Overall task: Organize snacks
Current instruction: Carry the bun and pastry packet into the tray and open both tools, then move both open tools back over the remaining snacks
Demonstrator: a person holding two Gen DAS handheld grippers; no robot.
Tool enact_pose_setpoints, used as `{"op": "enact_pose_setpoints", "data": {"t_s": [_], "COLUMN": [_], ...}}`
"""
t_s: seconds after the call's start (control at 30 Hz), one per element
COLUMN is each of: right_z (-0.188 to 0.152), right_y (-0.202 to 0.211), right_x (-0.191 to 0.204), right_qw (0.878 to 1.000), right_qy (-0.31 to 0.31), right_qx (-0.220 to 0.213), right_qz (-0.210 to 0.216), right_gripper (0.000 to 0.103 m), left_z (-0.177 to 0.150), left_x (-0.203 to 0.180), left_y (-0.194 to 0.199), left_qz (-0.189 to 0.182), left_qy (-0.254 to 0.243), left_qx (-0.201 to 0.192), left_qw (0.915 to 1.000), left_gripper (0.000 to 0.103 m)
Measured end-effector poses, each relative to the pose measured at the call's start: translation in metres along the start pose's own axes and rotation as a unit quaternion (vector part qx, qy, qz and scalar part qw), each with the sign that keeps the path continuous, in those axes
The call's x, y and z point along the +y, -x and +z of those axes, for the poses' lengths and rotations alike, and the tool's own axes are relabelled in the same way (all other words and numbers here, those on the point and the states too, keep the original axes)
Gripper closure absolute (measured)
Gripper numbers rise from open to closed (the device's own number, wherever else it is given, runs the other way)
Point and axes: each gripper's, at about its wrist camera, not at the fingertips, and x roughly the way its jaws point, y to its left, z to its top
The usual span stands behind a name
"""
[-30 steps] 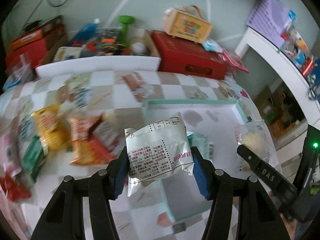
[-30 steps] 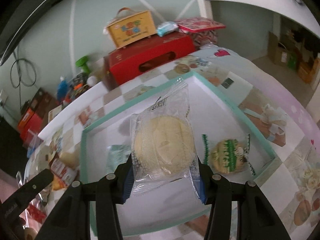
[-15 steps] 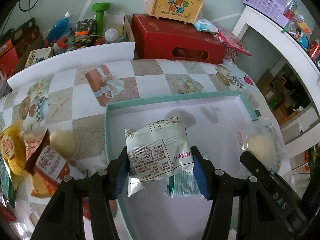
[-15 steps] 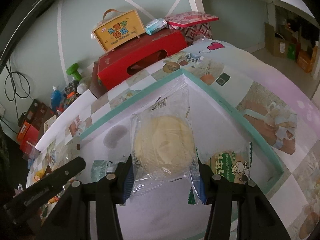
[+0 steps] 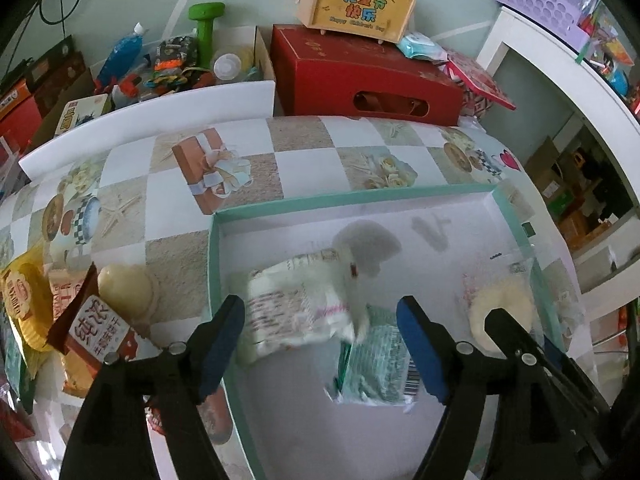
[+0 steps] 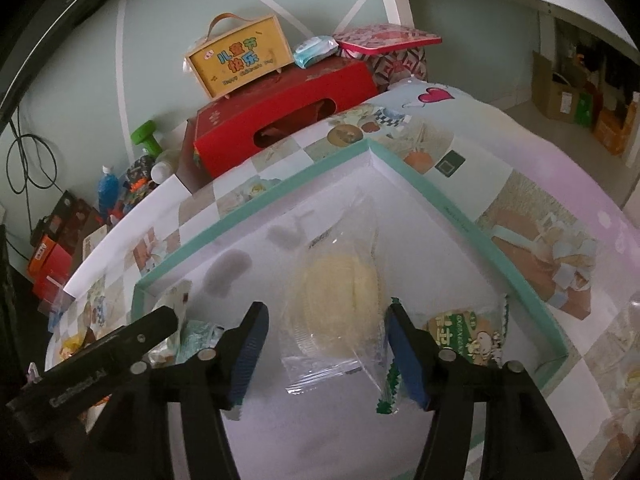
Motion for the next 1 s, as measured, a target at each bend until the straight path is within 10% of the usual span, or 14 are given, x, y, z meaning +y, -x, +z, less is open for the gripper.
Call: {"op": "enact_pose_setpoints", "data": {"t_s": [0.43, 0.53, 1.0], "right_z": [0.002, 0.001, 0.001], "right_y": [0.013, 0.015, 0.025], "right_x": [0.0, 0.001, 0.011], "right_qw": [1.0, 1.0, 0.998], "right_qy": [0.015, 0.019, 0.048], "right_qx": [0.0, -0.005, -0.012], "right_qz": [-0.022, -0.023, -0.033], "right_gripper": [0.0, 0.0, 0.0], "left_z": [-0.004, -0.006, -0.015], "left_x": [0.013, 0.018, 0.032], "left_y": [0.025, 0.027, 0.045], "left_qz": [0.026, 0.034, 0.033], "left_qy": [0.014, 0.019, 0.018], "left_qx": [-0.012, -0.021, -0.064], "left_qw": [0.9995, 0.999, 0.9972], "left_gripper": [0.017, 0.004, 0.003]}}
